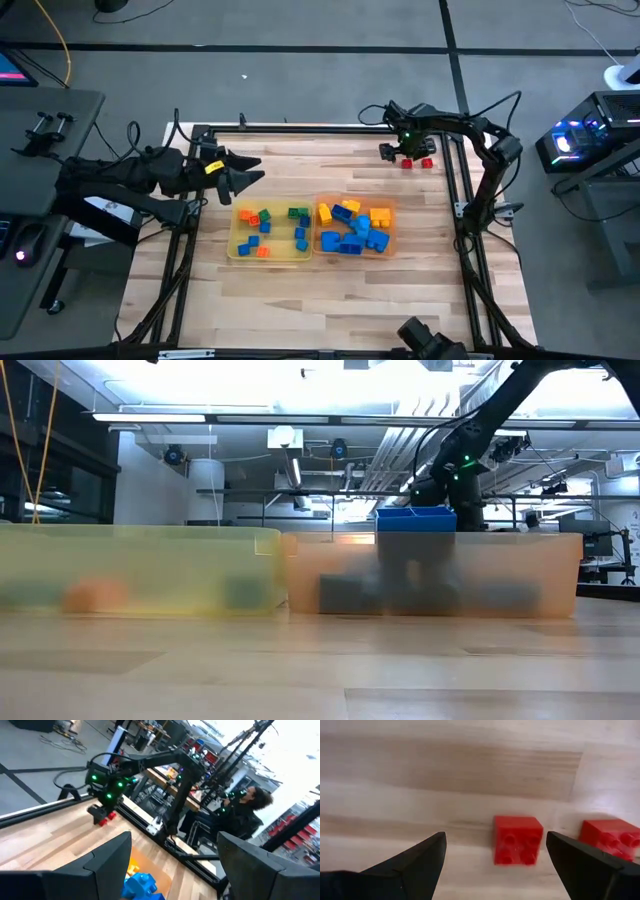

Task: Sort blocks by size
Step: Put the left small red game piece into the yellow bin

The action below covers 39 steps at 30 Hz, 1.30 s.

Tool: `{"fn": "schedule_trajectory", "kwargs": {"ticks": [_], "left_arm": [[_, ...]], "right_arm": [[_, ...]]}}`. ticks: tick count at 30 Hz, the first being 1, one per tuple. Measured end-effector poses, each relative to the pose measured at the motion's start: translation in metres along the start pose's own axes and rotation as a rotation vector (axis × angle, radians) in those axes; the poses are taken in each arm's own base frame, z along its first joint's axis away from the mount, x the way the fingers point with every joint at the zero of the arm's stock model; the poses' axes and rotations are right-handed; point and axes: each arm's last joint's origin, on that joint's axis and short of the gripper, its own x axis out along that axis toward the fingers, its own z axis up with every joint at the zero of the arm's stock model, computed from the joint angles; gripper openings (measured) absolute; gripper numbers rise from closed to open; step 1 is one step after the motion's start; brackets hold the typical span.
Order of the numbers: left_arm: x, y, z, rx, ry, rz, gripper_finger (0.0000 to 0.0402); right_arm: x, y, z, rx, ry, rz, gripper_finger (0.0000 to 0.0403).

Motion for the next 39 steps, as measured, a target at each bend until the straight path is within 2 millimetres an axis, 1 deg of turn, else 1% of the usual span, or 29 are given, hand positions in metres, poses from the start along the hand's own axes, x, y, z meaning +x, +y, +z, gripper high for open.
{"fn": "schedule_trajectory", "kwargs": {"ticks": [5, 10, 14, 17, 19, 25, 27, 29, 31, 32, 34, 37, 39], "left_arm": [[0.000, 0.000, -0.002, -0.011, 0.035, -0.015, 0.0280], [0.000, 0.001, -0.003, -0.012, 0.045, -0.011, 0.0280], [0.000, 0.001, -0.003, -0.011, 0.047, -0.009, 0.0280], [0.000, 0.001, -0.003, -0.011, 0.045, -0.008, 0.0280], [0.000, 0.001, -0.003, -0.011, 0.040, -0.001, 0.0280], [0.000, 0.002, -0.003, -0.015, 0.032, 0.009, 0.0280], [0.000, 0.002, -0.003, -0.019, 0.032, 0.009, 0.0280], [0.000, 0.002, -0.003, -0.019, 0.031, 0.009, 0.0280], [0.000, 0.002, -0.003, -0.019, 0.031, 0.009, 0.0280], [0.000, 0.002, -0.003, -0.018, 0.032, 0.010, 0.0280], [0.000, 0.002, -0.003, -0.011, 0.031, 0.010, 0.0280], [0.000, 0.002, -0.003, 0.000, 0.031, 0.010, 0.0280], [0.000, 0.002, -0.003, 0.006, 0.031, 0.010, 0.0280]], "right_arm": [[0.009, -0.007, 0.002, 0.075, -0.011, 0.008, 0.0341], [0.021, -0.018, -0.004, 0.117, 0.013, -0.005, 0.0341], [0.029, -0.020, -0.008, 0.118, 0.009, -0.001, 0.0325], [0.032, -0.018, -0.009, 0.107, -0.004, 0.008, 0.0295], [0.031, -0.017, -0.008, 0.101, -0.016, 0.016, 0.0266], [0.024, -0.011, -0.001, 0.061, -0.035, 0.037, 0.0158], [0.020, -0.006, 0.000, 0.030, -0.045, 0.044, 0.0134], [0.013, 0.005, 0.006, -0.012, -0.095, 0.084, 0.0135], [0.002, 0.019, 0.005, -0.066, -0.118, 0.128, 0.0135], [-0.003, 0.028, 0.004, -0.094, -0.127, 0.158, 0.0135], [-0.015, 0.053, -0.001, -0.166, -0.175, 0.236, 0.0135], [-0.033, 0.097, -0.018, -0.296, -0.256, 0.401, 0.0135], [-0.042, 0.128, -0.039, -0.364, -0.296, 0.517, 0.0135]]}}
